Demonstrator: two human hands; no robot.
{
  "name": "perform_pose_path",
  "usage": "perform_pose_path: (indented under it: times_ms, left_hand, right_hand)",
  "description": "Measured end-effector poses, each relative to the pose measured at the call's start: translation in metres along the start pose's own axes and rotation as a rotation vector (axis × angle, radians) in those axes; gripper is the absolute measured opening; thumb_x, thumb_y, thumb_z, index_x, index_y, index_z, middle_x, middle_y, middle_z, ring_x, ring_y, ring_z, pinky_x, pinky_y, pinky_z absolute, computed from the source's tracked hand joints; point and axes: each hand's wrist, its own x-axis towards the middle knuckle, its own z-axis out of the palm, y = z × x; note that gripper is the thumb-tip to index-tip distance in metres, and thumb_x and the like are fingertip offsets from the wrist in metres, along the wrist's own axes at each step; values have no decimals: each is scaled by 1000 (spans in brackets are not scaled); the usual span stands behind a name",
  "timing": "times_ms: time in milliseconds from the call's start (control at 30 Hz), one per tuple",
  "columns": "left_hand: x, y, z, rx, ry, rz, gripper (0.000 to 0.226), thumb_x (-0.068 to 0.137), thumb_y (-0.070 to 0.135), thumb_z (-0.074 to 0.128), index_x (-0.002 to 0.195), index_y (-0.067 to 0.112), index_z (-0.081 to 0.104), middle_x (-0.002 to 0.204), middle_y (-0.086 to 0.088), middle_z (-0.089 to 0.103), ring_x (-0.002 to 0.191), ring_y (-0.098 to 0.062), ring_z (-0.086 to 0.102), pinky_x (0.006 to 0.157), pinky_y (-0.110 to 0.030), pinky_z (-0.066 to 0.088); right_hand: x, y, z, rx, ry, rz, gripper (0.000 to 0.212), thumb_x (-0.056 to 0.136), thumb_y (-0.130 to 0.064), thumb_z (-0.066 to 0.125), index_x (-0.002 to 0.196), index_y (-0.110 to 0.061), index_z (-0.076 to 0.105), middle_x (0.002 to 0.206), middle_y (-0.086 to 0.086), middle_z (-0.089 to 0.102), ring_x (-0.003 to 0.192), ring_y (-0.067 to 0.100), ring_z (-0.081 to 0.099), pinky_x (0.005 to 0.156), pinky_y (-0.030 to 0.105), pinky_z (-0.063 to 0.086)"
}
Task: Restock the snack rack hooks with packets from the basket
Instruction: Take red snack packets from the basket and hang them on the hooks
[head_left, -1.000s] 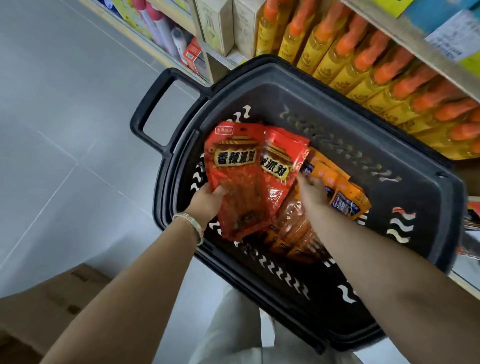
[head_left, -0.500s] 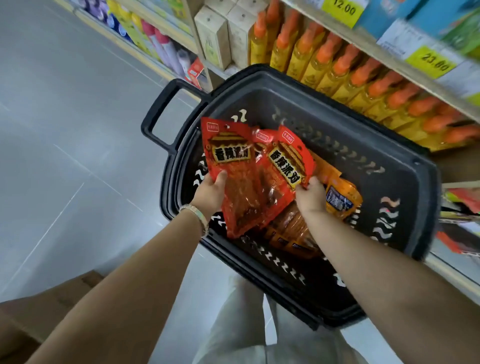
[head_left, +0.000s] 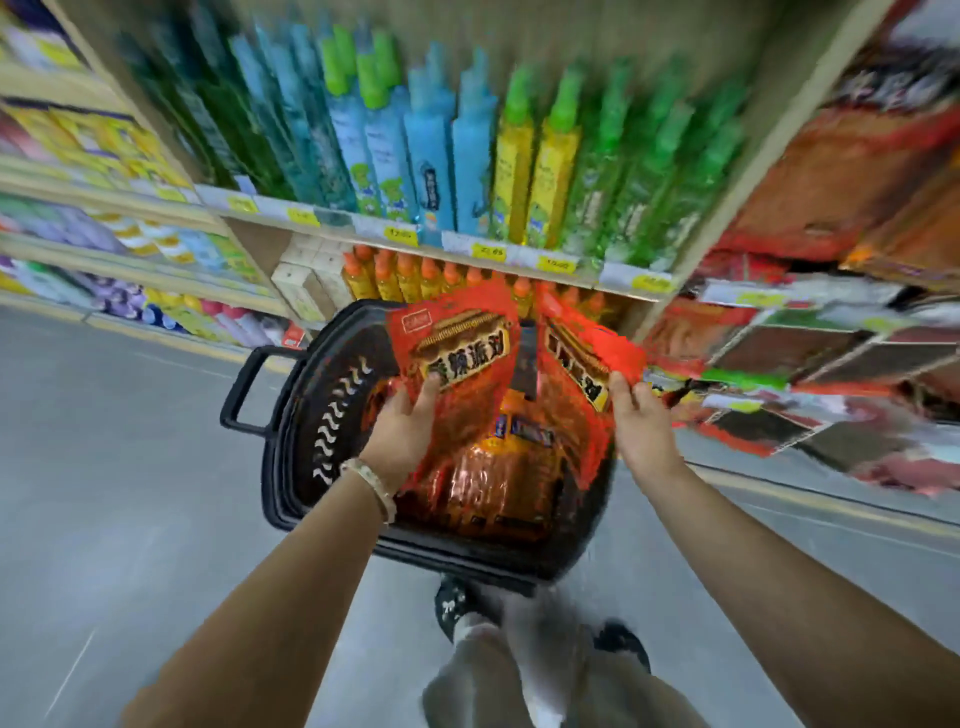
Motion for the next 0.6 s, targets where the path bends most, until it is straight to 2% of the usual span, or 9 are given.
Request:
perform_pose_path:
  times_ms: [33, 100, 167, 233, 267, 333, 433, 533, 600]
  left_hand:
    - [-10, 15, 10, -12, 3, 93, 43, 93, 53, 43, 112, 19, 61, 104, -1, 68, 100, -22, 63, 87, -34, 50]
    - [-31, 44, 35, 25, 15, 282, 19, 95, 41, 48, 100, 26, 60, 92, 3, 68, 89, -18, 64, 72, -28, 49]
    - [-53, 73, 66, 43, 12, 411, 13, 95, 33, 50, 102, 26, 59, 98, 3, 65, 91, -14, 59, 73, -25, 41]
    - [-78, 103, 104, -36, -4, 475, 8, 95, 30, 51, 97, 28, 59, 98, 5, 64, 89, -9, 57, 75, -21, 40]
    - [-91, 119, 124, -101, -13, 488, 8, 95, 31, 52, 93, 29, 59, 96, 6, 64, 87, -6, 58, 75, -20, 43]
    - [-117, 150, 166, -171, -14, 510, 9, 94, 35, 53, 92, 29, 60, 95, 9, 65, 87, -4, 60, 78, -19, 46]
    - [-151, 196, 219, -223, -29, 579, 15, 93, 35, 55, 81, 29, 61, 84, 13, 64, 80, -1, 63, 73, -16, 47]
    - [-173, 244, 262, -191, -60, 624, 23, 89, 45, 55, 76, 28, 61, 80, 6, 66, 80, -16, 64, 79, -32, 49]
    - [-195, 280, 286, -160, -74, 705, 29, 88, 47, 54, 71, 24, 57, 71, 4, 61, 66, -11, 59, 70, -31, 45]
  right_hand:
    - [-3, -2, -23, 31, 55, -40, 40, 100, -30, 43, 63, -15, 38, 62, 2, 39, 61, 19, 41, 64, 32, 23]
    - [-6, 1, -70, 94, 174, -89, 40, 100, -25, 44, 63, -11, 37, 60, 6, 37, 63, 20, 37, 65, 31, 24]
    - [-9, 4, -123, 162, 264, -157, 30, 100, -22, 44, 75, -7, 49, 68, 8, 50, 69, 21, 44, 69, 31, 31]
    - [-11, 4, -181, 184, 317, -243, 18, 100, -21, 43, 90, -12, 54, 77, -5, 55, 73, 5, 49, 71, 23, 32]
    - [-12, 5, -210, 167, 340, -277, 17, 101, -21, 43, 95, -13, 56, 82, -7, 56, 77, 2, 49, 72, 19, 31]
    - [-11, 7, -268, 127, 392, -311, 20, 100, -23, 43, 96, -12, 58, 88, -3, 56, 87, 11, 49, 73, 19, 30]
    - [-17, 11, -351, 72, 440, -380, 24, 100, -24, 43, 88, -9, 58, 80, 2, 55, 81, 16, 46, 69, 26, 30]
    - [-20, 6, -424, 39, 467, -485, 21, 101, -21, 41, 93, -10, 58, 82, -2, 57, 82, 16, 49, 70, 22, 36]
    - [-18, -2, -470, 50, 492, -513, 26, 101, -24, 40, 100, -7, 60, 93, 5, 62, 87, 16, 54, 73, 24, 38]
